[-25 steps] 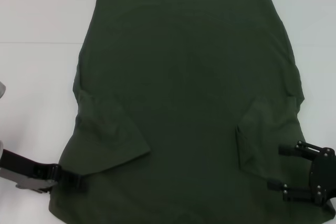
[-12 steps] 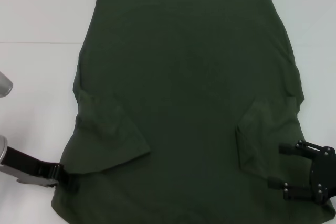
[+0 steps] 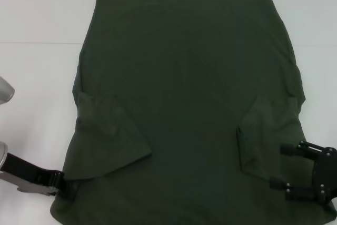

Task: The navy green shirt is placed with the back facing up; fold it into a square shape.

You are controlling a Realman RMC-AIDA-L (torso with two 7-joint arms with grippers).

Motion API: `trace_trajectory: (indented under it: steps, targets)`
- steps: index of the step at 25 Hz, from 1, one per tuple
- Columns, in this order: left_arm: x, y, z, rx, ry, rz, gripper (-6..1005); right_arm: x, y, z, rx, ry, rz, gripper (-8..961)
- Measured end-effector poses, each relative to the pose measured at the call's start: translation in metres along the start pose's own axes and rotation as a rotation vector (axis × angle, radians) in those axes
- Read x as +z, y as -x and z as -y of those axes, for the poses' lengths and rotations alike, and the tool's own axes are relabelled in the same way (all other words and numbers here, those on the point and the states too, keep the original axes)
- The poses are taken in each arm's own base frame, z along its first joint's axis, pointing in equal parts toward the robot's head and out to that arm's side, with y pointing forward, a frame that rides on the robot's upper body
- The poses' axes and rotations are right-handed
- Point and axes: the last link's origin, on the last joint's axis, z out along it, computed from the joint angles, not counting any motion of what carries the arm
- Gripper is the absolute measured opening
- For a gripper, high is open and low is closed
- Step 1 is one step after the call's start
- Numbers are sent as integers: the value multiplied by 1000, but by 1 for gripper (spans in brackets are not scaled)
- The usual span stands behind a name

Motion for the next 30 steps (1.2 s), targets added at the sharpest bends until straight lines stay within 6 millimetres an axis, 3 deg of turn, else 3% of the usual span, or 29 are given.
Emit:
trace_trajectory:
  steps: [5,6,7,13,16,21,30]
  targets:
    - [-1,1,1,-2,11,-14,41,-20,14,7,167,-7,0,911]
    - [-2,1,2,1,13,-20,37,-34,24,10,281,-10,-21,911]
    - [-3,1,3,4,14,-25,34,-34,24,10,281,-10,-21,911]
    - [-9,0,8,32,6,-50,34,-79,63,22,687,-21,-135,911]
    - [-11,-1,10,38,5,-62,34,-90,74,31,858,-49,-233,910]
    - [-14,-3,10,52,10,-69,34,-89,76,43,1044,-149,-419,910]
    - [-15,-5,10,54,8,-74,34,-71,67,51,1078,-234,-606,910]
